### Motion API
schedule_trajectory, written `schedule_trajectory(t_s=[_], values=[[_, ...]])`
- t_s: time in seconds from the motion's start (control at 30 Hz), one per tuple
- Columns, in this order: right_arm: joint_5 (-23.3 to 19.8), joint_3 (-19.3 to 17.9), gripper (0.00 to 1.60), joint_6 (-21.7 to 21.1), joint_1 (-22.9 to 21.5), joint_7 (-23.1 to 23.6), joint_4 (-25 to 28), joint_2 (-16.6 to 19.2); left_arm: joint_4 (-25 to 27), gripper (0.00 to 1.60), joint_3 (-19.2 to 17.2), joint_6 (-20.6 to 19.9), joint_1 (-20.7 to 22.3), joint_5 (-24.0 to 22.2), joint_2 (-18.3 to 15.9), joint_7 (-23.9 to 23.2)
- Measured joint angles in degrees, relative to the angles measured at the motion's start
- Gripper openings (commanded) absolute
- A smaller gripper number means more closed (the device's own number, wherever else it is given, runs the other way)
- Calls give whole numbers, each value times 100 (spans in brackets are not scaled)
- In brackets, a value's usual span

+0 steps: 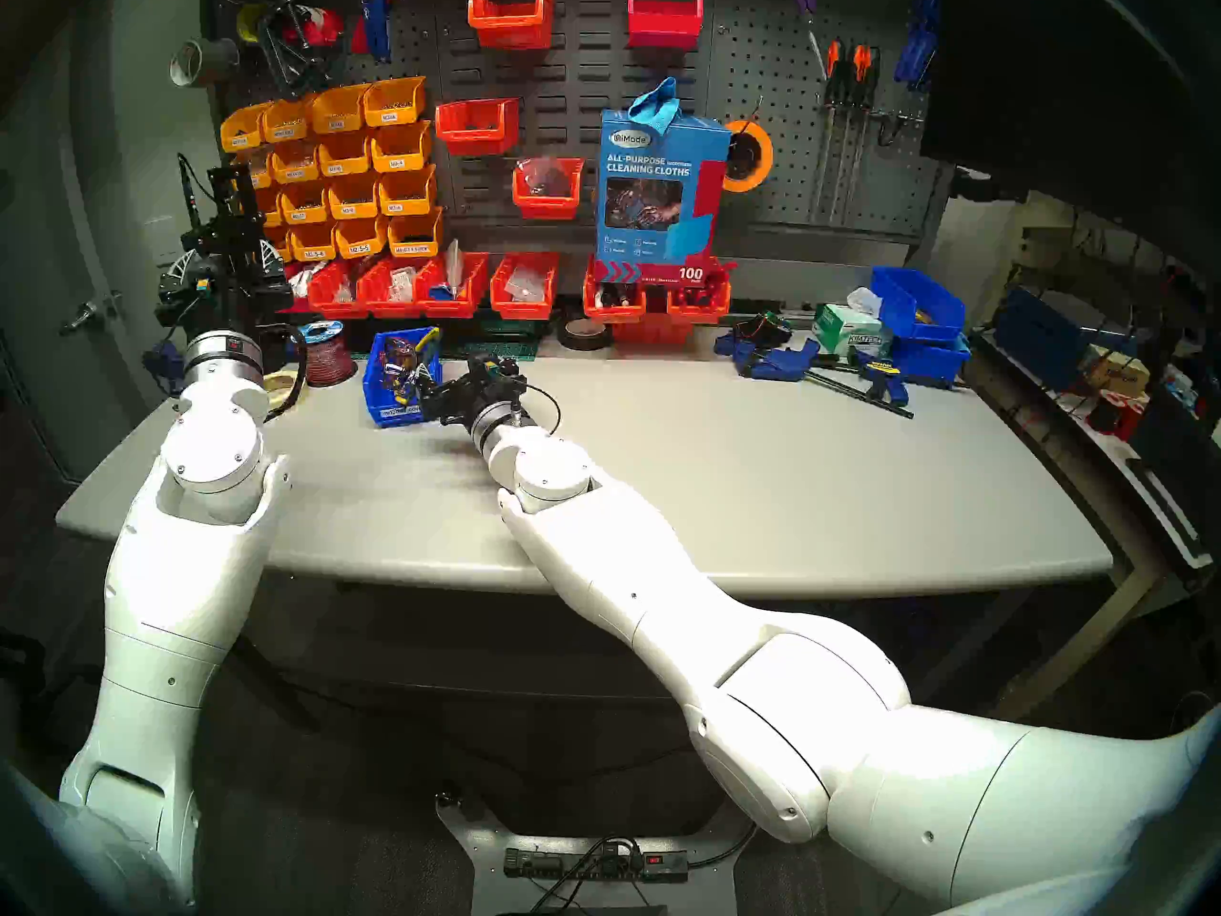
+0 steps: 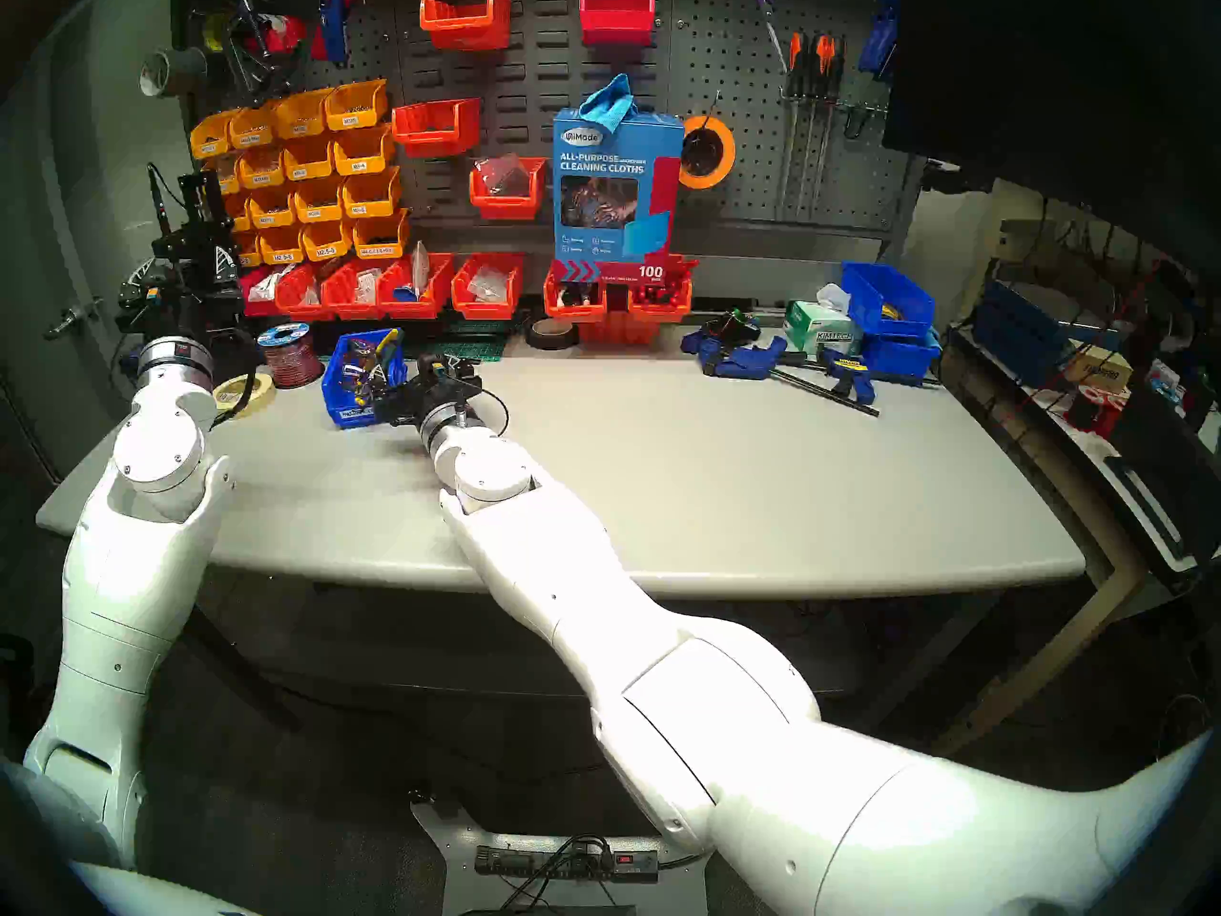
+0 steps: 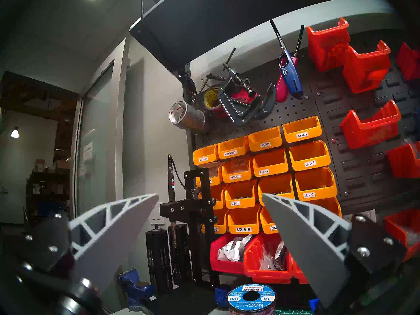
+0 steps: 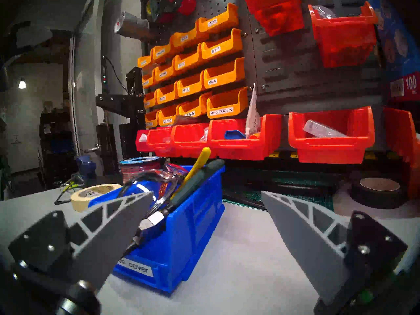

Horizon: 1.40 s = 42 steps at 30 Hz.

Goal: Take out tools from the storage box

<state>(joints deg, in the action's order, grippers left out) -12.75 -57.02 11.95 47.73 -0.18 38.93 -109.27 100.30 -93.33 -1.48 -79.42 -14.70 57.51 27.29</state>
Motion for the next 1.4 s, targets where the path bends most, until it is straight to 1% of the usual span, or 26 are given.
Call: schedule_trajectory(t_s=[0.23, 0.43, 0.77, 0.97, 1.17, 1.4], values=[[18, 34, 160, 37, -345, 127, -577, -156, 0, 160, 0, 0, 0, 0, 0, 0], [71, 123, 160, 50, -574, 239, -906, -267, 0, 160, 0, 0, 0, 0, -1, 1], [175, 237, 160, 42, -935, 295, -1358, -416, 0, 160, 0, 0, 0, 0, -1, 1], [218, 263, 160, -9, -1115, 248, -1559, -456, 0, 160, 0, 0, 0, 0, -1, 1], [259, 282, 160, -178, -1170, 171, -1501, -406, 0, 160, 1, 0, 0, 0, -2, 1], [292, 332, 160, -609, -999, 134, -954, -175, 0, 160, 1, 1, 0, -1, -3, 1]])
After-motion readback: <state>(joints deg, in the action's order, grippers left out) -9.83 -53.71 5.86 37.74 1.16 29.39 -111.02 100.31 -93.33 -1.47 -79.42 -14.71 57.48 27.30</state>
